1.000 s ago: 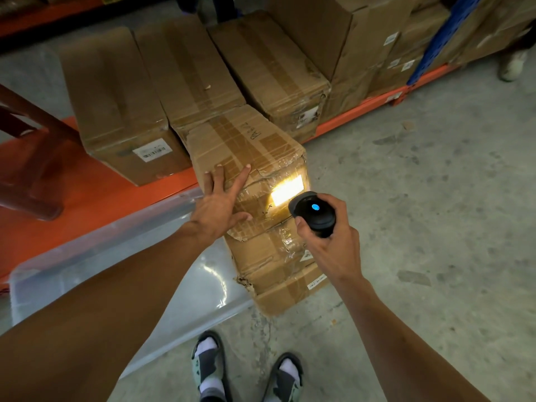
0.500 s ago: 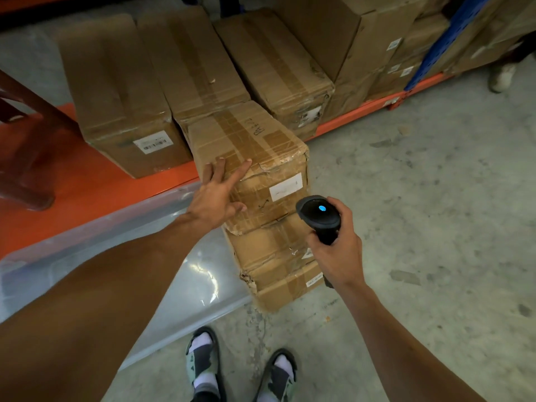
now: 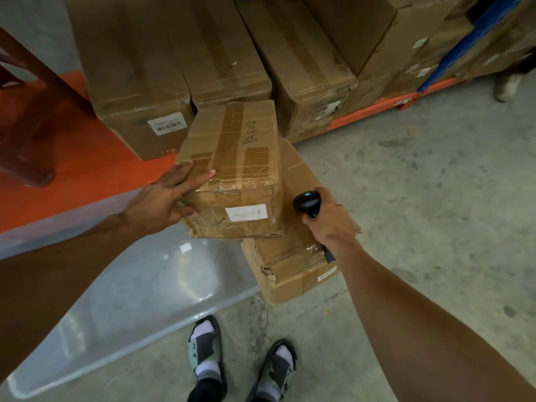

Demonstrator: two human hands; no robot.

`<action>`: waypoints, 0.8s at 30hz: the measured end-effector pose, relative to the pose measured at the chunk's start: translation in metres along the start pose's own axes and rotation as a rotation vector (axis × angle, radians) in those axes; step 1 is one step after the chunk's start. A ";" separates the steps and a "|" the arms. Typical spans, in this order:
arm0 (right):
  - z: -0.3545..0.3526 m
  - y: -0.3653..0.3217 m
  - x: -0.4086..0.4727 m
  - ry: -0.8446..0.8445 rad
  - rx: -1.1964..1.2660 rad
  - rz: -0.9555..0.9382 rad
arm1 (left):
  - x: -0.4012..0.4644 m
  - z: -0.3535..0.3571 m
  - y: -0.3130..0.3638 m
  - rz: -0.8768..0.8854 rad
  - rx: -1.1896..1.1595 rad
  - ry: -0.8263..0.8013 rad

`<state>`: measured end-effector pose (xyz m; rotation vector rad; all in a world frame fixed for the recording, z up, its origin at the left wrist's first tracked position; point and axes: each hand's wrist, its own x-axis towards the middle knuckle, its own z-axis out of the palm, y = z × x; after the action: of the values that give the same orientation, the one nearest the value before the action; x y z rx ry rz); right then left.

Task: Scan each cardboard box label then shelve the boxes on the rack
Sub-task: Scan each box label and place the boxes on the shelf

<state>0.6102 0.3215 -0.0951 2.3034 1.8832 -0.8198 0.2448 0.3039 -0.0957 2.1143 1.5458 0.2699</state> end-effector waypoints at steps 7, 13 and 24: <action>0.008 0.000 -0.002 -0.005 0.000 0.062 | -0.003 0.002 -0.002 -0.033 -0.014 -0.010; 0.008 -0.032 -0.041 0.313 0.541 -0.042 | -0.006 0.006 -0.006 -0.039 -0.081 0.046; 0.026 -0.118 -0.002 0.175 0.932 -0.030 | 0.013 0.018 0.003 -0.520 -0.837 0.191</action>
<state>0.4919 0.3399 -0.0830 2.8820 1.8238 -1.8695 0.2598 0.3098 -0.1108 1.0369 1.6288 0.7806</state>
